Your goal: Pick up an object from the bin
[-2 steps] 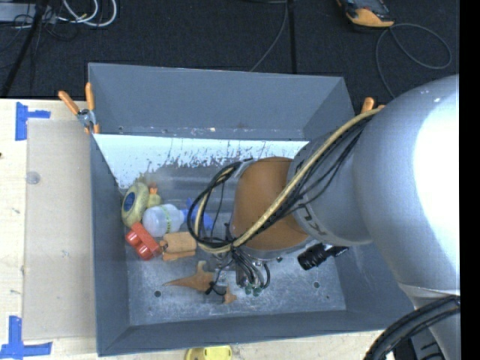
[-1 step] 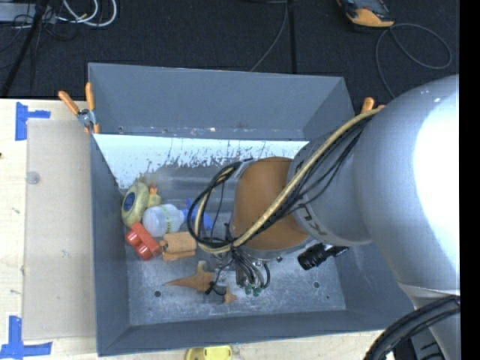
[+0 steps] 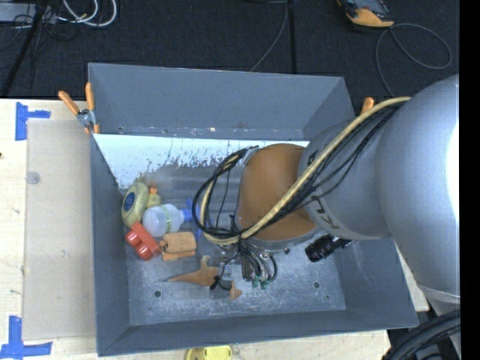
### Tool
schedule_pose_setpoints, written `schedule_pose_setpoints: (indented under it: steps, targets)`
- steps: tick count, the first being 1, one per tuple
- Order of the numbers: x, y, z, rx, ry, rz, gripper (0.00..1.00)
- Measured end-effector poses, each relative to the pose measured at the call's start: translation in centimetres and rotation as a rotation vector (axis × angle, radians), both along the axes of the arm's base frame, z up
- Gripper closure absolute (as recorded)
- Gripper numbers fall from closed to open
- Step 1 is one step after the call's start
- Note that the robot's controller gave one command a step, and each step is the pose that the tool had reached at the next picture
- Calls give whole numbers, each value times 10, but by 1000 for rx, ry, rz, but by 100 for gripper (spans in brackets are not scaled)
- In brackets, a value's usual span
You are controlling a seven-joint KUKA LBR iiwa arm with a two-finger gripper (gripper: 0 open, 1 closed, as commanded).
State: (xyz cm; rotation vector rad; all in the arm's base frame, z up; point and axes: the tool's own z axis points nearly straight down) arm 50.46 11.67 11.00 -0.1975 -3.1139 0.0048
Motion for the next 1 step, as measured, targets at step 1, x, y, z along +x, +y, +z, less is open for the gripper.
schedule_pose_setpoints:
  steps: [1]
  targets:
    - [6, -7, 129, 2, -10, 36, 100]
